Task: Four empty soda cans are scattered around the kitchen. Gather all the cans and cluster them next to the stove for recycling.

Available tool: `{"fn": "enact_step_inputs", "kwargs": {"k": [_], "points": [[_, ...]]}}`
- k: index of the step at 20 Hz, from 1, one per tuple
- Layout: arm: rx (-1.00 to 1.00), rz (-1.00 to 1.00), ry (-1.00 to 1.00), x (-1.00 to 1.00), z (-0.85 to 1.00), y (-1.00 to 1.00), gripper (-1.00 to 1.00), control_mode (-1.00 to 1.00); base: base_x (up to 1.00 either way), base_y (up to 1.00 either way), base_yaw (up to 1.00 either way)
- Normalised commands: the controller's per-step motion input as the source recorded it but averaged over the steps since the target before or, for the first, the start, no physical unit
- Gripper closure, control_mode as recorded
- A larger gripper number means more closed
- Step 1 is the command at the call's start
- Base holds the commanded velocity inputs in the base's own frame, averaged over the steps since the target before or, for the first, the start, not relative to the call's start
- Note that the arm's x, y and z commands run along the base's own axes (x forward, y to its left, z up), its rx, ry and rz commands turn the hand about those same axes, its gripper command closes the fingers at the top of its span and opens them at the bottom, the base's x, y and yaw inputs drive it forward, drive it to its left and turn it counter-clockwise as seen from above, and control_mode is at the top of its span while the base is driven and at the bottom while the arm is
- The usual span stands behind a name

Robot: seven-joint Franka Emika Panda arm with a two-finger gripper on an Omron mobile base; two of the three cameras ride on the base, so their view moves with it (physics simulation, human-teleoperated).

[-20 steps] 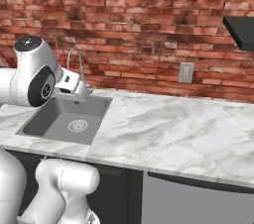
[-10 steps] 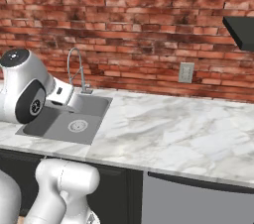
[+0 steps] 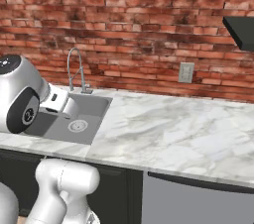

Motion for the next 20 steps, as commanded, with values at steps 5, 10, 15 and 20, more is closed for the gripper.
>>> {"fn": "enact_step_inputs", "kwargs": {"k": [5, 10, 15, 20], "points": [[0.01, 0.0, 0.0, -0.27, 0.0, 0.0, -1.0, -1.0, 0.0, 0.0, 0.0], [0.03, 0.0, 0.0, -0.33, 0.0, 0.0, -1.0, -1.0, 0.0, 0.0, 0.0], [0.04, 0.0, 0.0, -0.15, 0.0, 0.0, -1.0, 1.0, -0.21, 0.0, 0.0], [0.0, 0.0, 0.0, 0.0, 0.0, 0.0, -1.0, 1.0, -0.3, 0.0, 0.0]]}}
